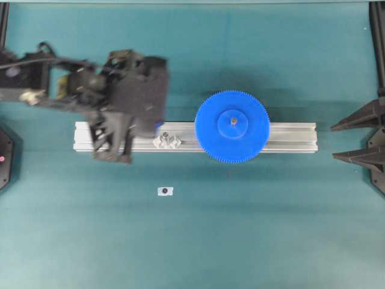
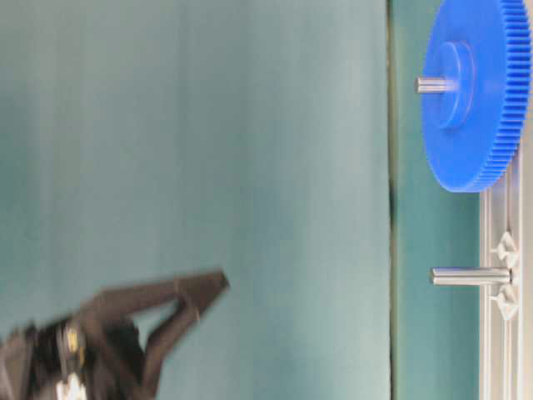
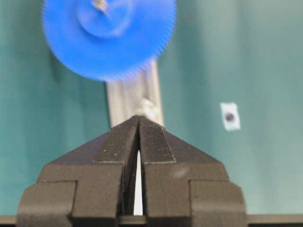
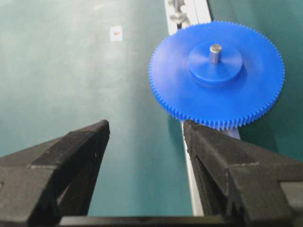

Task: Insert the large gear onto the shaft.

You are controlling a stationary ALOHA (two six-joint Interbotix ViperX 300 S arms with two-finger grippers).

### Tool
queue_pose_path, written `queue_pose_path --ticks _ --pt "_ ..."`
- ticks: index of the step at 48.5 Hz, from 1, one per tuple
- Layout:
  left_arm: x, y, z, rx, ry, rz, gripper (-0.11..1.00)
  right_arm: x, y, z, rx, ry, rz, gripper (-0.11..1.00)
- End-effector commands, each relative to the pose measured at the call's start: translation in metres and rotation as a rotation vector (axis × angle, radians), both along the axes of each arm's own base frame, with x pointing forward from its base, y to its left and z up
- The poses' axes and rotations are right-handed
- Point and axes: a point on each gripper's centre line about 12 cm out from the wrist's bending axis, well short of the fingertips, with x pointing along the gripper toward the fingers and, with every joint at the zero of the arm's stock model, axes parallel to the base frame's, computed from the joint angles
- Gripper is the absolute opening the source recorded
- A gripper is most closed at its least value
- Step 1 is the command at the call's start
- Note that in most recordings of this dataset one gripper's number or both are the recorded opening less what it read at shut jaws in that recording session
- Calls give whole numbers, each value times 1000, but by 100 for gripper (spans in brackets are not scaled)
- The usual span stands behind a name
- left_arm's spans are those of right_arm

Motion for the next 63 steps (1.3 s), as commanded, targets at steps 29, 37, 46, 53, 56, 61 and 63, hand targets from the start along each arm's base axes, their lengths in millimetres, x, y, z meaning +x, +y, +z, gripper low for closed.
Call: queue_pose_path --ticks 29,37,46,53,56,61,63 --pt "-41 -10 -7 -2 -347 -31 1 2 0 5 7 -17 -5 73" --pt "-44 -14 -17 -40 -351 -18 1 3 0 8 5 -24 -5 73" --pt "-43 -15 -23 -55 -351 -12 1 2 0 7 5 -21 -5 73" --pt "-42 -15 -23 -55 -378 -13 1 2 0 7 5 -21 -5 73" --pt "-42 -15 -23 -56 -381 -13 1 2 0 7 5 -23 -5 73" --pt "-43 -15 -23 -54 -380 -14 1 3 0 8 5 -26 -5 73" --pt "-43 -15 -23 -54 -380 -14 1 2 0 7 7 -23 -5 73"
